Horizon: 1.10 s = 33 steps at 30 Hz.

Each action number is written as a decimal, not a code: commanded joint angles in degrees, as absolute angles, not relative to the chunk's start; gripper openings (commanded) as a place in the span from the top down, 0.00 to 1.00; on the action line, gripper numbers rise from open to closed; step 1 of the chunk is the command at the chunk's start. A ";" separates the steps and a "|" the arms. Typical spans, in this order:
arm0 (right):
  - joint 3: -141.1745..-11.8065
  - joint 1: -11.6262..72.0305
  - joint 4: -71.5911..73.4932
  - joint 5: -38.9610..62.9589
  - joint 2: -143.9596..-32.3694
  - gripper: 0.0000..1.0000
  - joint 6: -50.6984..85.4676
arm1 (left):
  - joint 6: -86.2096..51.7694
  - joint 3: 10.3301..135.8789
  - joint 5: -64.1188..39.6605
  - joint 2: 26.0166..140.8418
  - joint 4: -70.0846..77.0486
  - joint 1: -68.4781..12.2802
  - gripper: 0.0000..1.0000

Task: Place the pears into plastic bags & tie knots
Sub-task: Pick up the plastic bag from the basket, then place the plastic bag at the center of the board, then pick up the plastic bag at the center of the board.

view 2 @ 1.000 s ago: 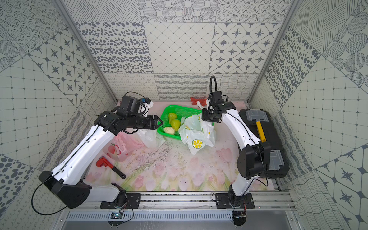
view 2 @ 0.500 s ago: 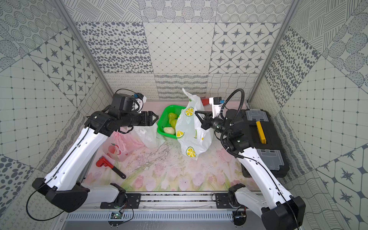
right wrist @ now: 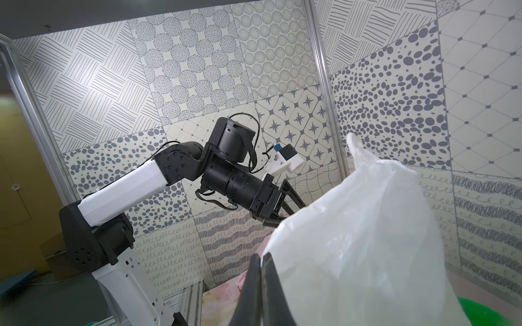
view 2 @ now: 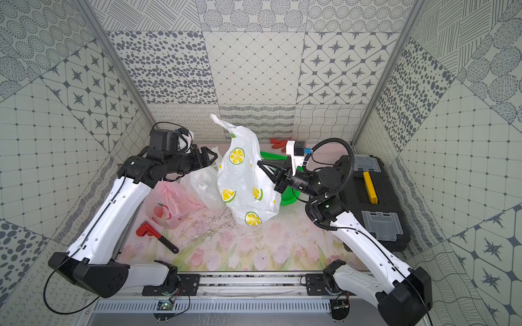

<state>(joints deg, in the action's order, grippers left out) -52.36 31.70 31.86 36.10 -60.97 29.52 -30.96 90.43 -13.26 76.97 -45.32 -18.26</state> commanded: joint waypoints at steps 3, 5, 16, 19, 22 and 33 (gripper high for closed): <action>-42.69 35.53 37.86 19.34 -58.38 0.95 37.46 | -35.61 89.86 -16.80 77.33 -36.50 -17.39 0.14; -40.04 38.30 28.36 14.14 -55.54 0.79 34.49 | -35.07 89.08 -16.45 77.90 -35.24 -19.06 0.15; -46.69 28.06 -24.75 1.74 -45.30 0.27 29.68 | -29.92 82.15 -10.43 81.56 -35.29 -28.95 0.26; -53.14 26.98 -33.10 6.49 -52.92 0.22 27.91 | -27.02 85.50 -6.36 81.51 -41.87 -29.44 0.27; -56.13 27.02 -35.78 8.67 -57.92 0.20 28.77 | -22.12 90.13 -0.78 81.22 -48.23 -33.58 0.24; -55.16 26.98 -30.12 10.85 -60.17 0.19 31.32 | -16.97 98.75 17.29 91.61 -59.02 -37.62 0.16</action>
